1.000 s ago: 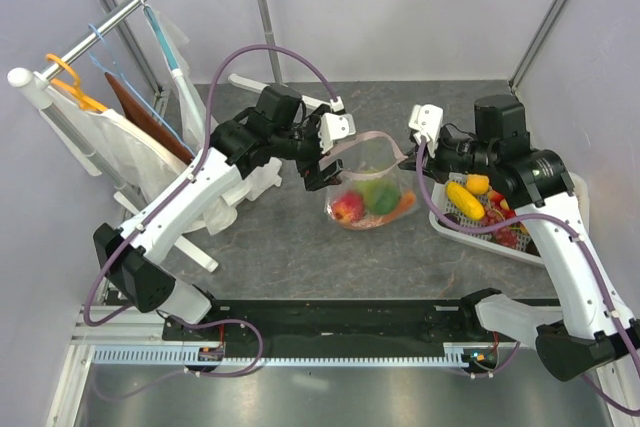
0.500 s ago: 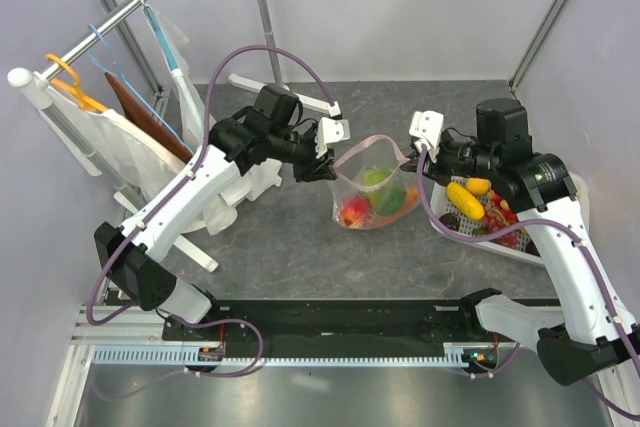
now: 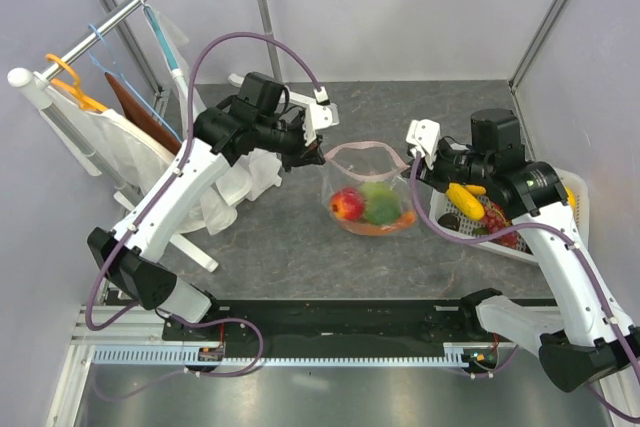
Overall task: Place the food in the zip-top bag and seal the zipper
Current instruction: Adjust the zipper food storage bag at the center of the board.
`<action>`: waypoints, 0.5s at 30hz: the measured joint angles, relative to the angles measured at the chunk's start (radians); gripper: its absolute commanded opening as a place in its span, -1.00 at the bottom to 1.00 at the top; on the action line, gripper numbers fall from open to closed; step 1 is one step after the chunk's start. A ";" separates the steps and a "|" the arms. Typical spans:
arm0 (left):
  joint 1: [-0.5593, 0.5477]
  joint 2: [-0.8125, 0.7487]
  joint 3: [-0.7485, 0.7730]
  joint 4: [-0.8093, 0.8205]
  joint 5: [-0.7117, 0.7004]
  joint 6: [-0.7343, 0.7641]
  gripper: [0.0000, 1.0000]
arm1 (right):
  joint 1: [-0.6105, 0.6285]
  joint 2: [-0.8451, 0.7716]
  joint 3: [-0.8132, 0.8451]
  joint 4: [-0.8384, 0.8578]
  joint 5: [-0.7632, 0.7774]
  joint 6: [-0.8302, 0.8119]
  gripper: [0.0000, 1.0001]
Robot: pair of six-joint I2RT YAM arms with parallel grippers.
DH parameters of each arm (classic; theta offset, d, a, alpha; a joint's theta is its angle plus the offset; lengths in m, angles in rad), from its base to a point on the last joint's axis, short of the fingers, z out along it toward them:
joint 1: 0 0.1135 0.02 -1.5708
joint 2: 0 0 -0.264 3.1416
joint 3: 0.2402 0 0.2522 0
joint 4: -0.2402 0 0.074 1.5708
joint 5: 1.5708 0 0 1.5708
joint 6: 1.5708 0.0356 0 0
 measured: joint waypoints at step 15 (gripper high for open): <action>0.032 0.071 0.129 -0.061 -0.034 -0.073 -0.96 | 0.004 -0.019 -0.085 0.110 0.063 0.154 0.96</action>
